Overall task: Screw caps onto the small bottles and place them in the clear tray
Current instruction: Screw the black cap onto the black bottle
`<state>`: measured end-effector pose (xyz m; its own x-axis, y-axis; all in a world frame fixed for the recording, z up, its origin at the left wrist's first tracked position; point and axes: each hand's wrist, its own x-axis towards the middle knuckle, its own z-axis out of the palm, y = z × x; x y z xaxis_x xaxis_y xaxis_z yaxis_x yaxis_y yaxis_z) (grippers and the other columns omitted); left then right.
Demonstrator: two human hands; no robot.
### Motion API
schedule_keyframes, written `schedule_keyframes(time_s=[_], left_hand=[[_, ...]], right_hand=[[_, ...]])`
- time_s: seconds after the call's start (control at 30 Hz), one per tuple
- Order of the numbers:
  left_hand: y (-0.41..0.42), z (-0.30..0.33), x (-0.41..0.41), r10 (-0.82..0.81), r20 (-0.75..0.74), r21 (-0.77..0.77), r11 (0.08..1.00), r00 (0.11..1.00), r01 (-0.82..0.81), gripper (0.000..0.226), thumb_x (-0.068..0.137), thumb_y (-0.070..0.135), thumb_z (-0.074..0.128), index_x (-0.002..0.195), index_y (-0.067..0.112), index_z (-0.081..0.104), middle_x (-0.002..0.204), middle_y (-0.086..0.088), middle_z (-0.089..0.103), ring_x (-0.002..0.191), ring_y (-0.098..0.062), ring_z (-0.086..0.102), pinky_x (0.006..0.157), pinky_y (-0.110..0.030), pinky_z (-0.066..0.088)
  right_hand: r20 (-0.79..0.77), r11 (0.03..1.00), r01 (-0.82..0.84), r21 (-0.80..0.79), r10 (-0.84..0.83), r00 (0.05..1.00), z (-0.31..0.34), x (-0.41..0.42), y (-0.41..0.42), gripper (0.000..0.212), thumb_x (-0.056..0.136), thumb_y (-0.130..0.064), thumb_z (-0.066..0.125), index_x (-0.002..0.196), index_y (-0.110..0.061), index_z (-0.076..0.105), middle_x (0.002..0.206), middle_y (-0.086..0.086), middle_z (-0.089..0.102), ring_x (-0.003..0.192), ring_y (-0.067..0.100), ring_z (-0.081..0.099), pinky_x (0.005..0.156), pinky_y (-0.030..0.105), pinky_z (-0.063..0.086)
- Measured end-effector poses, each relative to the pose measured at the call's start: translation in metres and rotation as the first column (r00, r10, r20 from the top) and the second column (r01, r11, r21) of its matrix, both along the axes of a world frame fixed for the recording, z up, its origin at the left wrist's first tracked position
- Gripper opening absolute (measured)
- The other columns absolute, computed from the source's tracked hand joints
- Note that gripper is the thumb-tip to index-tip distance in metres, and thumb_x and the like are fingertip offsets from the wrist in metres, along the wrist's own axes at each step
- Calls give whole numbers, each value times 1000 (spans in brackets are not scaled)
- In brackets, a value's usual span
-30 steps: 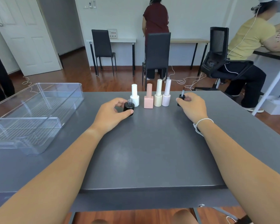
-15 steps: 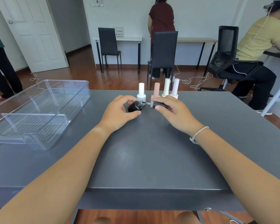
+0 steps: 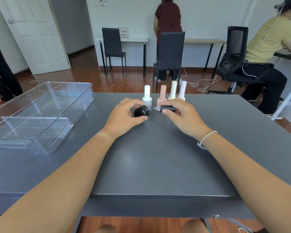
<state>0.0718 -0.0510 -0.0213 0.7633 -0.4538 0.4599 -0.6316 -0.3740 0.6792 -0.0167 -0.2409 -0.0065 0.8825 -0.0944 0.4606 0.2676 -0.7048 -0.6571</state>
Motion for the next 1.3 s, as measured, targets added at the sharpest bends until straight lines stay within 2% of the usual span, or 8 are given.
schedule_keyframes(time_s=[0.4, 0.53, 0.63, 0.73, 1.0, 1.13, 1.23, 1.3], left_hand=[[-2, -1, -1, -18, 8, 56, 998, 1000, 17, 34, 68, 28, 78, 96, 39, 63, 88, 15, 51, 61, -5, 44, 65, -11, 39], [-2, -1, -2, -38, 32, 85, 996, 999, 35, 34, 68, 28, 77, 96, 39, 63, 86, 14, 49, 64, 2, 46, 68, -17, 39], [-2, -1, -3, -54, 44, 104, 993, 998, 50, 33, 68, 29, 76, 95, 41, 62, 86, 15, 48, 68, 6, 45, 68, -15, 37], [-3, -1, -5, -57, 55, 109, 993, 997, 51, 33, 68, 29, 76, 96, 40, 63, 86, 15, 48, 69, 3, 46, 69, -15, 38], [-4, 1, -7, -57, 77, 135, 990, 995, 46, 34, 69, 30, 76, 99, 37, 63, 86, 15, 47, 71, -5, 47, 69, -16, 40], [-4, 1, -7, -43, 75, 93, 995, 996, 36, 35, 68, 29, 76, 99, 38, 63, 85, 15, 47, 70, -4, 46, 71, -17, 40], [-4, 0, -6, -45, 68, 82, 996, 997, 40, 35, 68, 27, 77, 96, 41, 62, 85, 15, 47, 69, 0, 45, 71, -14, 39], [-3, 0, -6, -49, 73, 82, 996, 996, 43, 35, 68, 27, 76, 96, 42, 61, 85, 15, 47, 71, 5, 45, 70, -8, 37]], right_hand=[[12, 992, -34, -121, 35, 999, -2, 1, 2, 29, 89, -17, 56, 116, -24, 62, 82, -22, 40, 73, -23, 42, 70, 6, 30], [-10, 982, -62, -179, 62, 998, -5, 3, 6, 28, 90, -18, 53, 118, -22, 60, 84, -20, 39, 74, -13, 43, 70, 12, 31], [4, 983, -67, -172, 69, 998, -5, 4, 8, 25, 89, -15, 55, 114, -18, 58, 91, -16, 46, 70, -20, 43, 66, 6, 32], [17, 987, -48, -150, 51, 999, -5, 3, 9, 13, 88, -16, 57, 100, -16, 55, 70, -22, 43, 63, -19, 45, 59, 0, 33], [-52, 967, 46, -252, -61, 997, -4, 3, 10, 27, 95, -39, 37, 82, -18, 48, 59, -8, 43, 62, 22, 45, 50, 28, 29], [-66, 986, 20, -163, -31, 997, -4, 1, 8, 17, 89, -39, 48, 103, -28, 46, 64, -13, 43, 59, 5, 46, 53, 21, 30], [-61, 990, -2, -139, -6, 998, -5, 1, 5, 14, 87, -24, 53, 95, -28, 44, 66, -9, 44, 53, 5, 41, 54, 24, 31], [-52, 988, 38, -152, -47, 998, -5, 3, 5, 8, 89, -29, 52, 89, -21, 49, 63, -8, 45, 54, 8, 41, 53, 26, 32]])
